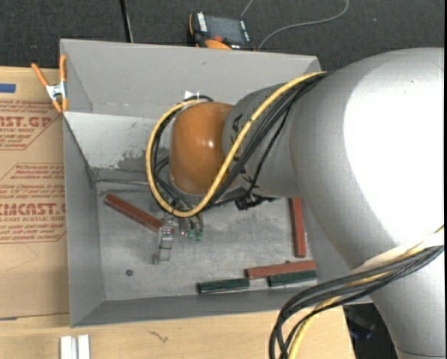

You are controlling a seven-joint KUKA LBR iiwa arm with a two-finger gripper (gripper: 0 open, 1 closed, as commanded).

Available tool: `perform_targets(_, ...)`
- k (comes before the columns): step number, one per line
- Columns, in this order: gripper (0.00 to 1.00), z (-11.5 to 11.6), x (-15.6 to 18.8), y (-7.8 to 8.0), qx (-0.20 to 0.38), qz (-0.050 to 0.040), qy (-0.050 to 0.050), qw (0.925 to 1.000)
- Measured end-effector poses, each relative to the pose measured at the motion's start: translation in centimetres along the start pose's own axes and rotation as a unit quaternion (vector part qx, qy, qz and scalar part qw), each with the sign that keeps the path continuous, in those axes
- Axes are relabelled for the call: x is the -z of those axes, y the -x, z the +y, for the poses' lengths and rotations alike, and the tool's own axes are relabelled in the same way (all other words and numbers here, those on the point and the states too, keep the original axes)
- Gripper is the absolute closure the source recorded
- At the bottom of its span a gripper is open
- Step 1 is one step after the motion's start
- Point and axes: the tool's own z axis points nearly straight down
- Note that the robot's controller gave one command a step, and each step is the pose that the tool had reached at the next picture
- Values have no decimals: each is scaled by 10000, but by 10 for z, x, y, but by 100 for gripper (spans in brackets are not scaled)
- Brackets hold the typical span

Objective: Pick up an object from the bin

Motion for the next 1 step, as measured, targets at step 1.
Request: perform_targets(1, 100, 0, 1, 1, -3, -6, 1, 10000)
